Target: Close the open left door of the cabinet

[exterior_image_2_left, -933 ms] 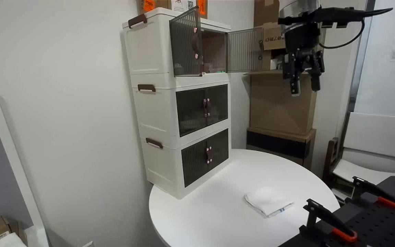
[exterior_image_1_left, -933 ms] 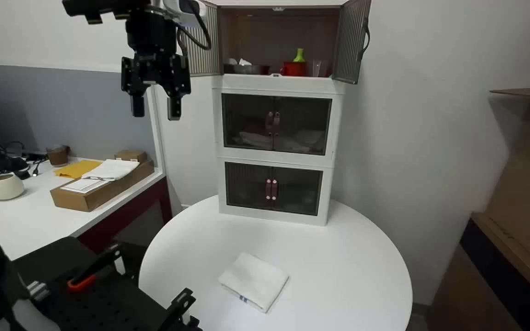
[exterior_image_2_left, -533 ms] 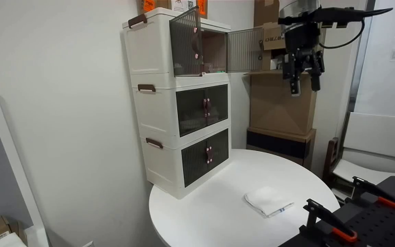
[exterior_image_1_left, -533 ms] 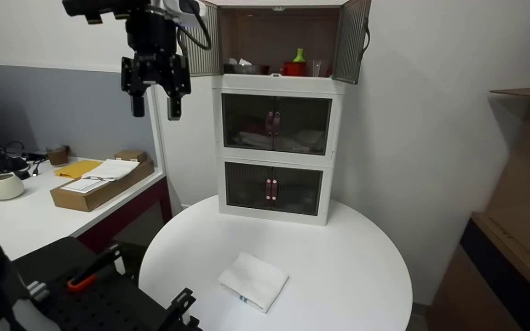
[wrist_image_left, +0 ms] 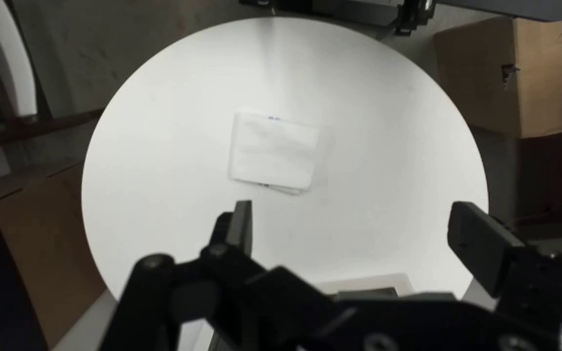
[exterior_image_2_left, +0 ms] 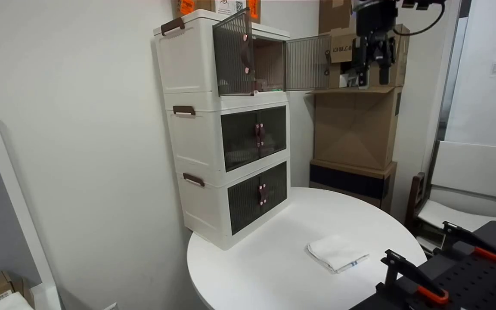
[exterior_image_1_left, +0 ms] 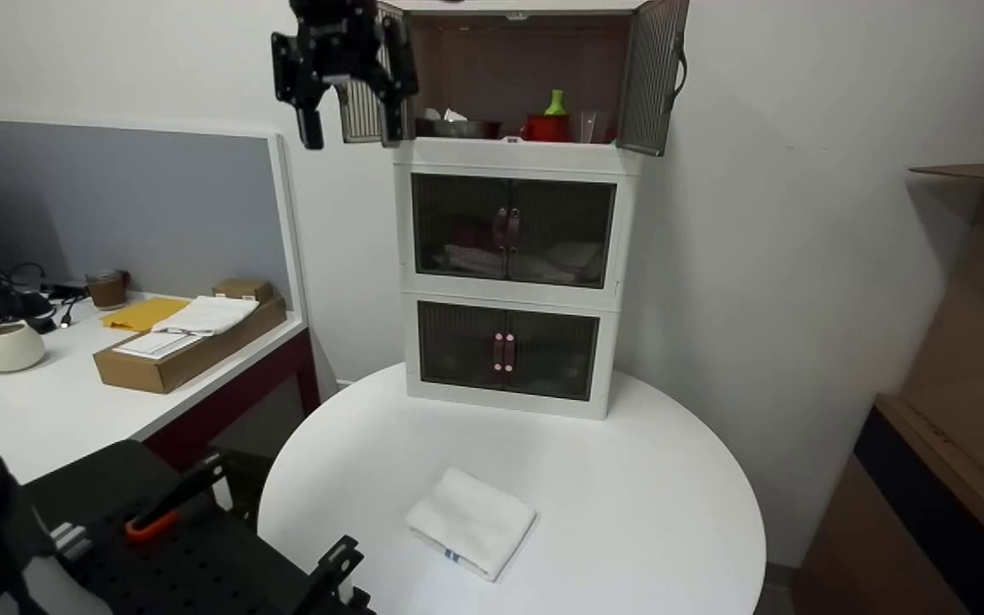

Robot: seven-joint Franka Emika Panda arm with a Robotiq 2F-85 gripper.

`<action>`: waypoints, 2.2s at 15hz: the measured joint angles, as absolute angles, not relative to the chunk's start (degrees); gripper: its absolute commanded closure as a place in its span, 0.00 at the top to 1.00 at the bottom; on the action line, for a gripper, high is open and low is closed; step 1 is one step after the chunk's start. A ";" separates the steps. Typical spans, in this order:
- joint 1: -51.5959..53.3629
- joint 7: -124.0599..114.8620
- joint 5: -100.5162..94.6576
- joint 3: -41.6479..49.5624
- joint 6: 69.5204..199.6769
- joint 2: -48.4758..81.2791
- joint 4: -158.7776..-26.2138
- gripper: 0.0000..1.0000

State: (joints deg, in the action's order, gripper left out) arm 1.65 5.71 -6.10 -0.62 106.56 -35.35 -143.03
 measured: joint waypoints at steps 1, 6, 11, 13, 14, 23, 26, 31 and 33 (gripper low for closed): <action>1.66 7.73 -6.76 0.00 106.55 -34.64 -140.13 1.00; 2.60 16.22 -5.58 1.82 106.63 -26.93 -123.28 1.00; 5.38 19.36 1.21 1.52 105.99 -15.59 -107.51 1.00; 5.81 18.99 1.33 -0.01 105.28 -11.24 -102.21 1.00; 5.91 18.72 1.17 -0.99 104.36 -9.24 -99.71 1.00; 7.28 16.61 0.66 -6.88 93.07 -0.87 -82.08 1.00; 7.54 16.61 0.83 -7.46 90.73 -0.59 -79.59 1.00; 7.72 12.64 3.61 -7.54 93.13 0.73 -79.67 1.00; 7.80 10.32 3.61 -7.69 95.66 1.42 -80.44 1.00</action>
State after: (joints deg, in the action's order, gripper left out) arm 7.80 10.32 3.61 -7.69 95.66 1.42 -80.44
